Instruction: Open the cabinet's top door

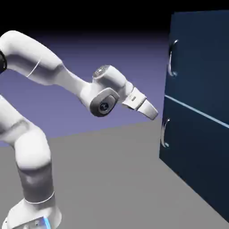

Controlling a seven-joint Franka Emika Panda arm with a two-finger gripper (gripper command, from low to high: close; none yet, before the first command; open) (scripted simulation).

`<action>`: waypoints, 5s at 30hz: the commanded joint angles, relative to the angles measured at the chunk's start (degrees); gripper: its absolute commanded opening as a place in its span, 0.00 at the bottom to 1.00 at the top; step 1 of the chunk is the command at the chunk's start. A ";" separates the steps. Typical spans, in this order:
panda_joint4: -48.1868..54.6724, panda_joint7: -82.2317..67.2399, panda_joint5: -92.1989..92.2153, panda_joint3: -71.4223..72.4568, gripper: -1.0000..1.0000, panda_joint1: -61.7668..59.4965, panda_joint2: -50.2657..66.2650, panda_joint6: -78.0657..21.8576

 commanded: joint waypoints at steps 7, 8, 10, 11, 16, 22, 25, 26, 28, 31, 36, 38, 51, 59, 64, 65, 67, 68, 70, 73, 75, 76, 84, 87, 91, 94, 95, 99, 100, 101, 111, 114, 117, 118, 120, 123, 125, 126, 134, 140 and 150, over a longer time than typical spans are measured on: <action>5.31 -13.24 17.45 7.27 0.50 -7.08 -0.85 0.16; 6.07 -15.13 19.94 8.31 0.50 -8.09 -0.97 0.19; 7.59 -18.91 24.93 10.39 0.50 -10.12 -1.21 0.23; 8.34 -20.80 27.42 11.43 0.50 -11.13 -1.33 0.26; 12.14 -30.25 39.88 16.62 0.50 -16.18 -1.94 0.37; 16.69 -41.59 54.83 22.86 0.50 -22.25 -2.66 0.52; 18.96 -47.26 62.31 25.97 0.50 -25.29 -3.03 0.59; 19.72 -49.16 64.80 27.01 0.50 -26.30 -3.15 0.61; 21.24 -52.94 69.79 29.09 0.50 -28.32 -3.39 0.66; 23.51 -58.61 77.26 32.21 0.50 -31.36 -3.75 0.73; 27.31 -68.06 89.72 37.40 0.50 -36.41 -4.36 0.84; 28.82 -71.84 94.71 39.48 0.50 -38.44 -4.60 0.89; 38.68 -96.42 127.11 52.98 0.50 -51.59 -6.17 1.19; 44.75 -111.54 147.04 61.29 0.50 -59.68 -7.14 1.38; 48.48 -120.82 159.28 66.39 0.50 -64.64 -7.73 1.50; 48.48 -120.82 159.28 66.39 0.50 -64.64 -7.73 1.50; 51.31 -120.81 159.28 69.61 0.50 -68.77 -7.01 1.61; 52.76 -120.80 159.28 71.26 0.50 -70.88 -6.64 1.67; 55.63 -120.78 159.28 74.52 0.50 -75.06 -5.90 1.79; 57.70 -120.77 159.28 76.87 0.00 -78.07 -5.37 1.88; 56.33 -121.70 159.28 75.41 0.00 -75.99 -4.66 1.24; 54.99 -122.63 159.28 73.94 0.00 -73.92 -3.96 0.62; 46.40 -130.08 159.32 61.35 0.00 -57.30 1.01 -2.81; 43.91 -132.52 159.16 56.30 0.00 -51.07 2.38 -3.60; 41.33 -136.26 159.49 49.29 0.00 -42.77 3.99 -4.18; 39.74 -139.19 159.94 43.92 0.00 -36.54 4.98 -4.40; 39.03 -139.45 159.51 42.12 0.00 -34.46 5.02 -4.56; 34.57 -135.09 153.41 34.92 0.00 -26.15 3.10 -6.00; 33.31 -133.72 151.60 33.10 0.00 -24.08 2.42 -6.42; 32.04 -132.43 149.81 31.27 0.00 -22.00 1.70 -6.83; 17.50 -117.66 127.59 12.20 0.00 -1.63 -9.51 -11.18; 13.47 -113.13 120.11 7.15 0.00 3.21 -13.73 -12.13; 9.94 -108.55 112.64 2.81 0.00 6.99 -17.93 -12.95; 8.85 -106.99 110.15 1.53 0.00 8.01 -19.31 -13.25; 6.80 -103.77 105.16 -0.82 0.00 9.63 -22.05 -13.96; 3.96 -98.77 97.69 -3.87 0.00 11.00 -26.07 -15.55; 2.20 -95.37 92.70 -5.72 0.00 11.18 -28.73 -17.15; 1.36 -93.68 90.21 -6.63 0.00 11.06 -30.06 -18.15; -3.55 -82.05 70.27 -16.14 0.00 6.16 -40.16 -31.48; -2.99 -77.36 55.99 -27.58 0.00 1.19 -44.50 -46.17; 8.70 -75.18 37.43 -48.35 0.00 1.98 -42.67 -70.62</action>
